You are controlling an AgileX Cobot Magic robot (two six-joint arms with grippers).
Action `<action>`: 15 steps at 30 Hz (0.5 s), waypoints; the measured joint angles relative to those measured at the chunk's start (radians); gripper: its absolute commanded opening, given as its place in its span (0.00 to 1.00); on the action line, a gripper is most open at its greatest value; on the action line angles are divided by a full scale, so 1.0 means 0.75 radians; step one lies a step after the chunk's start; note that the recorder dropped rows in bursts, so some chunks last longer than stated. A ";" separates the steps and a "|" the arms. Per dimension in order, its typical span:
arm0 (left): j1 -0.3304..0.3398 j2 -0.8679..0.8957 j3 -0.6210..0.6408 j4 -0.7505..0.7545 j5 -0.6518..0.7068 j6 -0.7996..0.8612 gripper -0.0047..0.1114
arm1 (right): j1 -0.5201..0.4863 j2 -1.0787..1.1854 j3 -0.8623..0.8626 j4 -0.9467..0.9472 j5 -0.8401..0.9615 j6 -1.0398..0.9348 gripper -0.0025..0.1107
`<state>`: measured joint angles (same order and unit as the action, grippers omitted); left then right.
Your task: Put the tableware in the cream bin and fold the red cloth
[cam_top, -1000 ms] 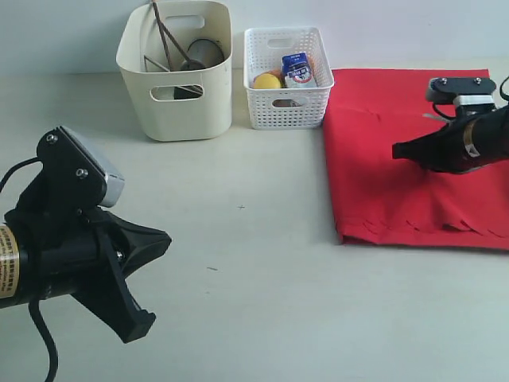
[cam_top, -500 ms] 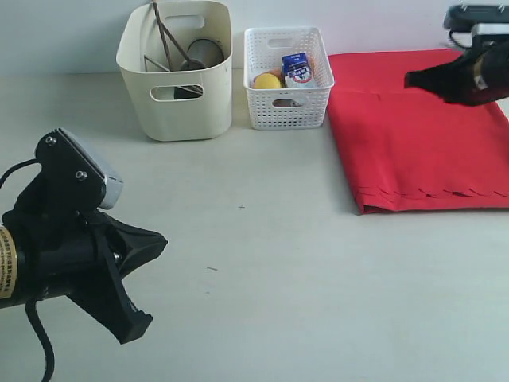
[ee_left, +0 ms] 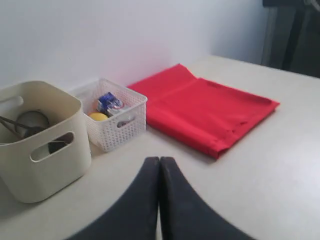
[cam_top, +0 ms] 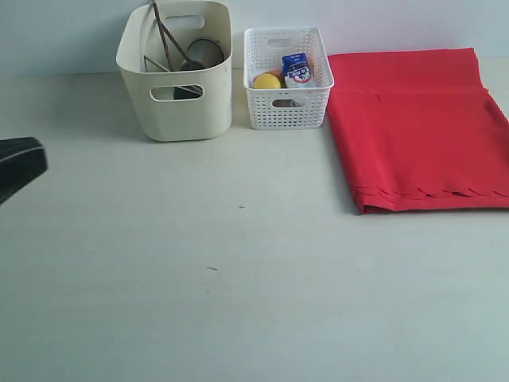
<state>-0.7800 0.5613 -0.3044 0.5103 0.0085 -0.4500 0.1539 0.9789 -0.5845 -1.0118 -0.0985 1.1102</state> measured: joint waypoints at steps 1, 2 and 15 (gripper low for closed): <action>0.010 -0.073 0.025 -0.003 0.000 -0.006 0.06 | 0.000 -0.071 0.062 0.000 -0.030 0.000 0.02; 0.026 -0.141 0.060 -0.003 0.002 -0.015 0.06 | 0.000 -0.136 0.122 0.000 -0.063 -0.003 0.02; 0.146 -0.549 0.357 -0.003 0.053 -0.026 0.06 | 0.000 -0.568 0.405 0.000 -0.234 -0.002 0.02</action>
<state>-0.6703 0.1496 -0.0368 0.5082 0.0485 -0.4696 0.1539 0.5527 -0.2807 -1.0118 -0.2738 1.1085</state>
